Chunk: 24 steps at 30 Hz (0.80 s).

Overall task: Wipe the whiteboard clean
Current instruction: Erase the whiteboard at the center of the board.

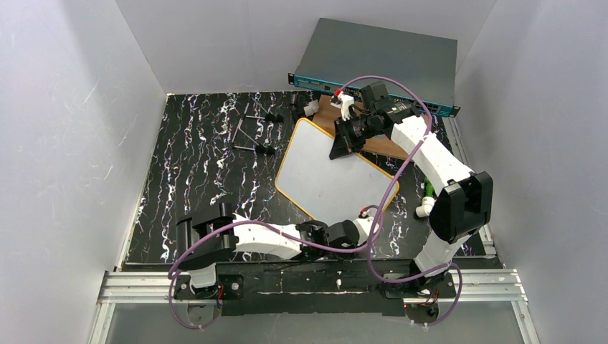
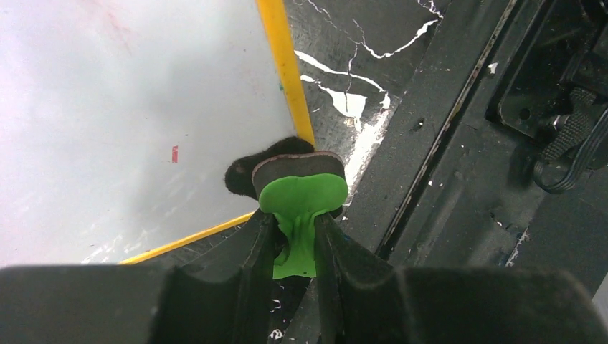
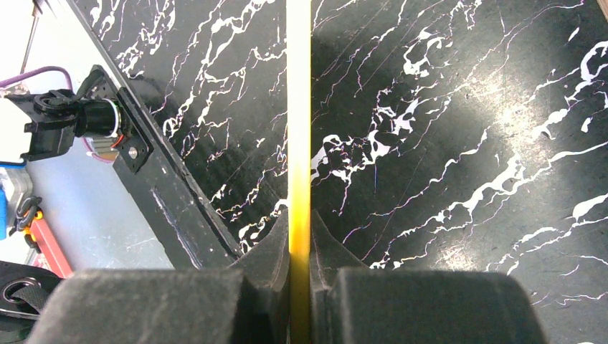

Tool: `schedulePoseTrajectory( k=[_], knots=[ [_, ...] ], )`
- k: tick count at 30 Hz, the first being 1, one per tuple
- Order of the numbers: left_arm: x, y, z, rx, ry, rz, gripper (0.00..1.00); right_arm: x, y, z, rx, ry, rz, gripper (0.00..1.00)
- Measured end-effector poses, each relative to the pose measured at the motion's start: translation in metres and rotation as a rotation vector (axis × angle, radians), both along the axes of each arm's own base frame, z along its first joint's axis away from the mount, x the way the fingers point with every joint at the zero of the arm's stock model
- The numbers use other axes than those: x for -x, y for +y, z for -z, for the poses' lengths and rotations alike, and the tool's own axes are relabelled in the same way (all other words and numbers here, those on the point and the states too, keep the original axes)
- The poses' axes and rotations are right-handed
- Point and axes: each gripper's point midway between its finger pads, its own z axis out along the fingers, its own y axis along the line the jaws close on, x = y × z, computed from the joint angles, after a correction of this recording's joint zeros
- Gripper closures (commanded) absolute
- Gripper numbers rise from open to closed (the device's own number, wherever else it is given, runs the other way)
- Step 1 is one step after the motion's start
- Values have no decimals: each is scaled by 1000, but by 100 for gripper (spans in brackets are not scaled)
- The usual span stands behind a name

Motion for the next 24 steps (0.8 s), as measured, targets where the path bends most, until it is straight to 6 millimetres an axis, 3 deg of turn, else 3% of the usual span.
schedulePoseTrajectory(
  k=[4, 9, 16, 24],
  knots=[
    [-5, 2, -1, -17, -16, -12, 100, 0, 0, 0, 0, 0, -1, 99],
    [-25, 0, -16, -16, -32, -52, 100, -1, 0, -1, -2, -7, 0, 99],
    [-62, 2, -50, 28, -61, -131, 100, -4, -5, -8, -3, -40, 14, 99],
    [-113, 26, -96, 153, -121, -307, 100, -5, -7, -4, 5, -27, 36, 99]
  ],
)
